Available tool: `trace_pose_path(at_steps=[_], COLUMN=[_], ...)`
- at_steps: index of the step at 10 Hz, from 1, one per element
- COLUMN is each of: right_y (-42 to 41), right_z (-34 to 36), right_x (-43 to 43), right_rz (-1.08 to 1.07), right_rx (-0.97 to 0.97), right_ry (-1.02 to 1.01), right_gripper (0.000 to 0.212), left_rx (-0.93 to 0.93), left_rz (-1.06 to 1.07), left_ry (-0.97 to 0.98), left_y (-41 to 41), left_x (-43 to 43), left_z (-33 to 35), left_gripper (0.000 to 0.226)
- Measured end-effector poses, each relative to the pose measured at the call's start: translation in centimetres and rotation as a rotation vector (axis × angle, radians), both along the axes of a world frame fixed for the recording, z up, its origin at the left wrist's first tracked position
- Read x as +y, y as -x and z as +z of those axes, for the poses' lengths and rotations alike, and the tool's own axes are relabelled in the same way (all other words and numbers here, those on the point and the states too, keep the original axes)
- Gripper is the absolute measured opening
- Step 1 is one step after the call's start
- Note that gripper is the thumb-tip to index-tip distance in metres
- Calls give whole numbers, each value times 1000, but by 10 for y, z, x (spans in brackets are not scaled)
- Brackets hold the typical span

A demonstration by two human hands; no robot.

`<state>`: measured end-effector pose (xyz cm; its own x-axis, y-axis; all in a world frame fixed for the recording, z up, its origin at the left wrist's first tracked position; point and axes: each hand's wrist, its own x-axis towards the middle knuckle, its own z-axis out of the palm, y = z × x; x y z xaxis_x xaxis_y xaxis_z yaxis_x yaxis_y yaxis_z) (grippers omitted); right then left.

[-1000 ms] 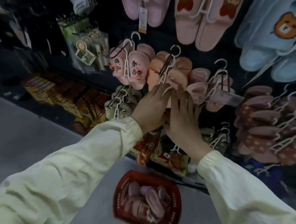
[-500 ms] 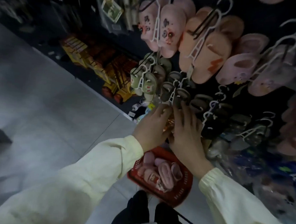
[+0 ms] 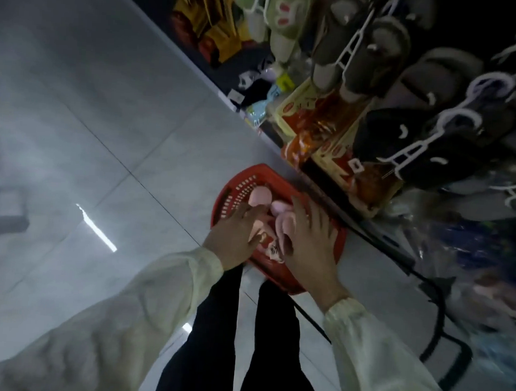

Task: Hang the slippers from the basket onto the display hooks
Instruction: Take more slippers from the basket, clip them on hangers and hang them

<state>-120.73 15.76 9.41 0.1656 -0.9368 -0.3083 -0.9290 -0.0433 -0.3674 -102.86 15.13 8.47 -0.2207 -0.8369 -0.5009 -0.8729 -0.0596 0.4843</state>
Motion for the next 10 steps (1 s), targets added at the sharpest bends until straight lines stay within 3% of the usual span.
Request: trace_pose_path(at_steps=[1, 3, 5, 6, 8, 10], right_y=[16, 47, 64, 70, 69, 68], right_z=[-56, -177, -283, -315, -357, -394], right_x=[14, 36, 59, 52, 51, 55], right_rz=[-51, -178, -314, -406, -597, -825], right_rx=[-26, -131, -265, -339, -363, -399], right_ry=[-115, -305, -421, -582, -836, -917], right_gripper=[76, 86, 70, 53, 58, 67], left_rx=[-3, -154, -320, -307, -317, -268], left_rz=[19, -108, -324, -333, -459, -481], left_ry=[-141, -424, -459, -474, -533, -570], left_y=[6, 6, 6, 11, 19, 23], left_x=[13, 44, 52, 43, 35, 30], left_z=[-62, -185, -285, -314, -337, -369], left_gripper=[63, 71, 97, 102, 96, 92])
